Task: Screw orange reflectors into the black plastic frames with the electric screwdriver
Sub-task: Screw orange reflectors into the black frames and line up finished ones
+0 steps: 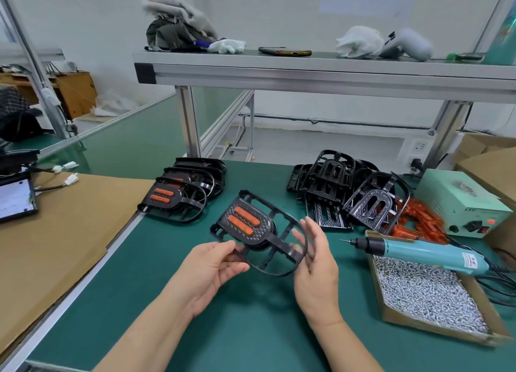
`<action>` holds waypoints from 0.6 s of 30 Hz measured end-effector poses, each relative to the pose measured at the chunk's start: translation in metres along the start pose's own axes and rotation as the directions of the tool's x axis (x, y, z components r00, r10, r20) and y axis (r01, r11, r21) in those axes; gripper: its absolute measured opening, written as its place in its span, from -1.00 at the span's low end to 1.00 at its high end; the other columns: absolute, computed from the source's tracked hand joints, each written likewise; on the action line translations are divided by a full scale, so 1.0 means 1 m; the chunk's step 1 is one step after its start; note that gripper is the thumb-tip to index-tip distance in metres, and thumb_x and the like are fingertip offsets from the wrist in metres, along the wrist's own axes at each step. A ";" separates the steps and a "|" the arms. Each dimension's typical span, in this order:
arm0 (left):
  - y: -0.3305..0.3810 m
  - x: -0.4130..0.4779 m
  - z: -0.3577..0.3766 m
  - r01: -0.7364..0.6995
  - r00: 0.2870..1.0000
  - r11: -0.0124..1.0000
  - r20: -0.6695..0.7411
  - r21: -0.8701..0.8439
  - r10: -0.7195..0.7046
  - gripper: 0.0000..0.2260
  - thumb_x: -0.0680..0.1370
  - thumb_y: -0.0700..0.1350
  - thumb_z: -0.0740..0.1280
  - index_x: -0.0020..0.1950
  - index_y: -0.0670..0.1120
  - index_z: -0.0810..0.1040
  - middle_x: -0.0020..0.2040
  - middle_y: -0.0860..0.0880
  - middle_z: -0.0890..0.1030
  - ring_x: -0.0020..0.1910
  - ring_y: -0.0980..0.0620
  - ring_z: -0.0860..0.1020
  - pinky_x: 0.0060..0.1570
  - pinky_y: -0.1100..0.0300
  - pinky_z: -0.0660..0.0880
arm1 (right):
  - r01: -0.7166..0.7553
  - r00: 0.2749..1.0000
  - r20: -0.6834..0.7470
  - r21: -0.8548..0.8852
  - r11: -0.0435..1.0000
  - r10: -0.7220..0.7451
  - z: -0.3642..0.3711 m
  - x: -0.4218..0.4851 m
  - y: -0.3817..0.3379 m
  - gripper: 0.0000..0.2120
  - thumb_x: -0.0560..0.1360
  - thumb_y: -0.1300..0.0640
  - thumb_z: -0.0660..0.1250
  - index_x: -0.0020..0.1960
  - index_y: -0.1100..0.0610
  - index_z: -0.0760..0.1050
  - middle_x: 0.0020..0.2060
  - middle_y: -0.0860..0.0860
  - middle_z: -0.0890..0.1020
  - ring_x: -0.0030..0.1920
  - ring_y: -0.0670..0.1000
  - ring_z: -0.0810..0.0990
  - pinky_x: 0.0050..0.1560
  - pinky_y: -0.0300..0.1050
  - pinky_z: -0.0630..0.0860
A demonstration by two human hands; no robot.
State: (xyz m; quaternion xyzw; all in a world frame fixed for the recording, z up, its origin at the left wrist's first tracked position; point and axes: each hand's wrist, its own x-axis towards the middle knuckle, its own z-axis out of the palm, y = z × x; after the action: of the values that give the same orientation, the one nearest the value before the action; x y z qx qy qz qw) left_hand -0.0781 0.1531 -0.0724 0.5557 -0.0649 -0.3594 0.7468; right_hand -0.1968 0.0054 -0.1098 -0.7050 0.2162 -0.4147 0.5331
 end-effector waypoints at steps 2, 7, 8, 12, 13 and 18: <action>-0.001 0.003 -0.003 -0.003 1.000 1.000 -0.031 -0.023 0.002 -0.80 0.63 -0.29 0.26 -0.08 -0.37 0.61 -0.20 -0.27 0.69 -0.32 -0.07 0.68 -0.37 0.29 0.59 | -0.034 0.999 0.021 -0.054 0.998 0.035 0.000 0.000 0.000 -0.47 0.60 0.46 0.18 0.48 0.08 0.32 0.33 -0.11 0.52 0.23 -0.24 0.57 0.30 -0.31 0.46; 0.004 0.014 -0.013 -0.021 0.991 0.999 -0.132 -0.023 0.018 -0.79 0.66 -0.27 0.23 -0.01 -0.41 0.56 -0.22 -0.30 0.68 -0.32 -0.08 0.70 -0.39 0.30 0.59 | -0.151 0.982 0.092 -0.130 0.980 0.163 -0.003 0.001 0.009 -0.60 0.61 0.38 0.19 0.31 -0.03 0.40 0.13 -0.10 0.60 0.03 -0.20 0.65 0.05 -0.36 0.55; 0.006 0.017 -0.017 -0.021 0.985 0.999 -0.171 -0.024 0.016 -0.79 0.66 -0.27 0.22 0.01 -0.42 0.54 -0.26 -0.28 0.68 -0.34 -0.07 0.69 -0.40 0.31 0.58 | -0.165 0.977 0.110 -0.157 0.974 0.183 -0.004 0.000 0.011 -0.61 0.61 0.38 0.19 0.28 -0.03 0.42 0.10 -0.10 0.61 0.00 -0.20 0.66 0.05 -0.32 0.57; 0.017 0.032 -0.038 -0.036 0.933 0.998 -0.360 -0.055 0.014 -0.81 0.68 -0.25 0.20 0.09 -0.40 0.47 -0.22 -0.29 0.61 -0.43 -0.02 0.67 -0.48 0.32 0.56 | -0.189 0.958 0.168 -0.238 0.953 0.232 -0.002 -0.001 0.017 -0.55 0.55 0.42 0.20 0.14 -0.13 0.48 -0.05 -0.06 0.65 -0.09 -0.13 0.67 0.12 -0.06 0.61; 0.020 0.036 -0.044 -0.045 0.918 0.998 -0.397 -0.048 0.023 -0.82 0.68 -0.24 0.21 0.10 -0.39 0.46 -0.21 -0.29 0.61 -0.44 -0.01 0.67 -0.49 0.32 0.55 | -0.191 0.957 0.169 -0.243 0.951 0.235 -0.002 0.000 0.018 -0.54 0.54 0.43 0.21 0.10 -0.16 0.48 -0.07 -0.06 0.65 -0.09 -0.12 0.68 0.12 -0.04 0.61; 0.035 0.058 -0.074 -0.058 0.847 0.998 -0.530 -0.016 0.040 -0.83 0.68 -0.21 0.22 0.07 -0.34 0.48 -0.25 -0.23 0.61 -0.49 0.01 0.65 -0.53 0.31 0.54 | -0.195 0.957 0.165 -0.235 0.952 0.237 0.001 0.001 0.022 -0.54 0.53 0.43 0.22 0.05 -0.16 0.50 -0.09 -0.05 0.66 -0.10 -0.11 0.68 0.09 -0.03 0.62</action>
State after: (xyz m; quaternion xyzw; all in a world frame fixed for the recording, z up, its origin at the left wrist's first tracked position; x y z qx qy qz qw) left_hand 0.0172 0.1798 -0.0872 0.6197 0.1349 -0.1741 0.7533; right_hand -0.1924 -0.0027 -0.1298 -0.7674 0.2841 -0.2577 0.5138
